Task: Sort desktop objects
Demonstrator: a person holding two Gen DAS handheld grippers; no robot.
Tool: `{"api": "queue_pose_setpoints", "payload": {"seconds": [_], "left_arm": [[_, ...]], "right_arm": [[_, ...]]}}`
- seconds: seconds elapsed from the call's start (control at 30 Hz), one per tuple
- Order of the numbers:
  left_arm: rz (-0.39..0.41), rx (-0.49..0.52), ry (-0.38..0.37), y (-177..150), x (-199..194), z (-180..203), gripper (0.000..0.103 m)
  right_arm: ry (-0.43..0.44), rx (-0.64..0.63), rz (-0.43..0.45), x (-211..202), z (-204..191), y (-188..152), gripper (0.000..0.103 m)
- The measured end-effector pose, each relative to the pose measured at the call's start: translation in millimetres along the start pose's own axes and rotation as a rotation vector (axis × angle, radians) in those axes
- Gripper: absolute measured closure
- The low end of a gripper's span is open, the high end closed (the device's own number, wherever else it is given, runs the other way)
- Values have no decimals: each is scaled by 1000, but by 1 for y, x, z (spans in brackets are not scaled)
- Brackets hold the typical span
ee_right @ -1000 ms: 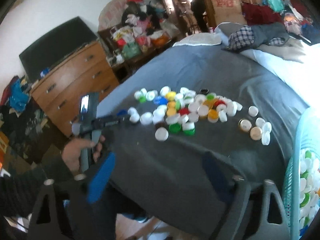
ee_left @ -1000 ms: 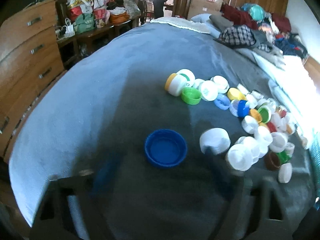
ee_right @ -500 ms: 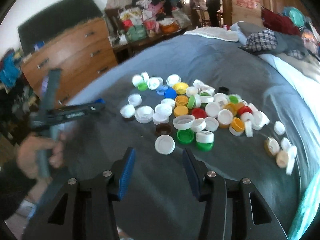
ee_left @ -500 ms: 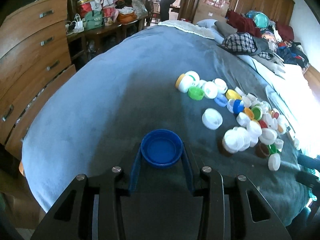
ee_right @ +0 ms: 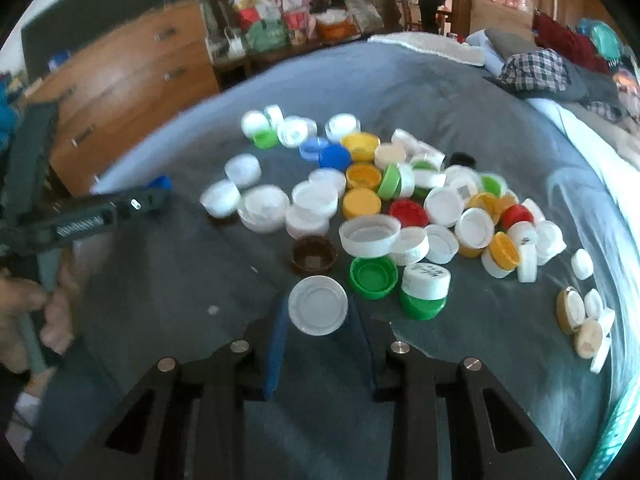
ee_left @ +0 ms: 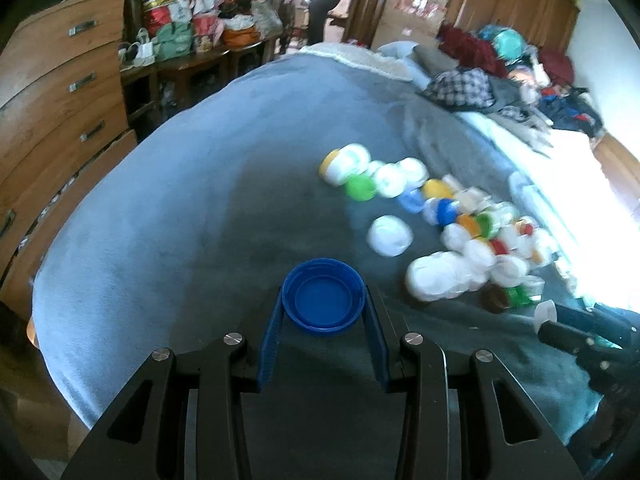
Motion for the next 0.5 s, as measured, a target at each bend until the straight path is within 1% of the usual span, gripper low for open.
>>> {"api": "queue_pose_setpoints", "payload": {"seconds": [0.07, 0.13, 0.3, 0.5], "left_arm": [[40, 27, -32, 6, -19, 12, 69], [70, 49, -71, 11, -35, 27, 69], [127, 82, -144, 23, -70, 62, 69], [167, 172, -208, 32, -103, 118, 69]], "right_arm": [[34, 23, 54, -26, -3, 7, 70], [35, 25, 94, -49, -5, 12, 70], [4, 39, 180, -100, -2, 22, 70], [-74, 83, 254, -153, 27, 17, 69]]}}
Point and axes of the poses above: each gripper's, at about its wrist camera, not at the fingertips, and x roughly the way its jaws point, z to its right, y to its top, the point moved 8 cm from there along x, roughly the way its jaws point, and after that the axes turned 3 degrees about y, right-handed, at the moved point
